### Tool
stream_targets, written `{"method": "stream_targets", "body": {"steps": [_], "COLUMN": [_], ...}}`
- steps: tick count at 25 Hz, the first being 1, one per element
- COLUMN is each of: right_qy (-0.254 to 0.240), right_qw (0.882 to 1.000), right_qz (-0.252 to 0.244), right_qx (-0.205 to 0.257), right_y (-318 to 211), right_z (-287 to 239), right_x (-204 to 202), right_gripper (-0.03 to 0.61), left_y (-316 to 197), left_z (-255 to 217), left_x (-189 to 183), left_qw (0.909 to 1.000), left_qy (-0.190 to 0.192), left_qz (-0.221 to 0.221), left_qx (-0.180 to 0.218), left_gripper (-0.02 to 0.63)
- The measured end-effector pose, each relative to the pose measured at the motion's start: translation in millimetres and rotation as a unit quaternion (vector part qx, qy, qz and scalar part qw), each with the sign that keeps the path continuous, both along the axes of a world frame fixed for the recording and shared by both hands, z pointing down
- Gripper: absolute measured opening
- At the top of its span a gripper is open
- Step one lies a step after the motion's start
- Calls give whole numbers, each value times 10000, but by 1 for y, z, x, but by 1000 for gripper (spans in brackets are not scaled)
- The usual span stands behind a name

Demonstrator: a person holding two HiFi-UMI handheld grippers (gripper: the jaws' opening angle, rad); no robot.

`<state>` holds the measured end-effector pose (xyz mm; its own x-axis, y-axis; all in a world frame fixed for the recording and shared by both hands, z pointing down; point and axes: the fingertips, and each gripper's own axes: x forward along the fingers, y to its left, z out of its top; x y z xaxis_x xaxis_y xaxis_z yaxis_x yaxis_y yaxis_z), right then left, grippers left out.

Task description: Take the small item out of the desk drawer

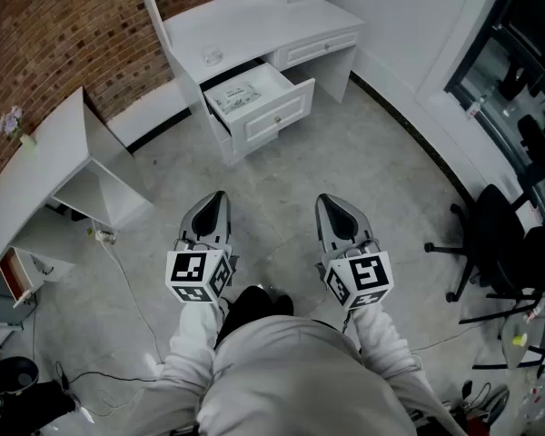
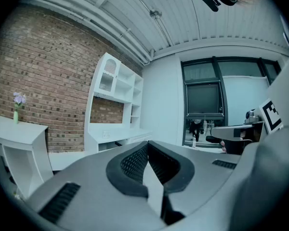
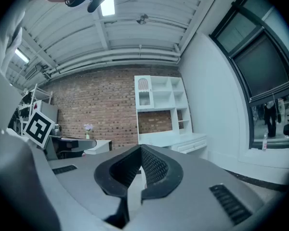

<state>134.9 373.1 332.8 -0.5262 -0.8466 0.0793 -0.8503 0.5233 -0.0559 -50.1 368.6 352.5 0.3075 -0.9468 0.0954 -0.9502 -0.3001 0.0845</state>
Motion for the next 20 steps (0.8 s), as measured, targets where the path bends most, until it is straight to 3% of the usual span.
{"method": "stream_targets", "body": {"steps": [20], "right_qy": [-209], "right_qw": [9996], "right_qz": [202], "right_qx": [61], "right_y": [-18], "right_z": [1], "right_x": [3], "right_gripper": [28], "left_y": [-16], "left_z": [4], "left_x": [-10], "left_qw": [10000], "left_qy": [-14], "left_qz": [-89], "left_qx": [-6], "left_gripper": [20]}}
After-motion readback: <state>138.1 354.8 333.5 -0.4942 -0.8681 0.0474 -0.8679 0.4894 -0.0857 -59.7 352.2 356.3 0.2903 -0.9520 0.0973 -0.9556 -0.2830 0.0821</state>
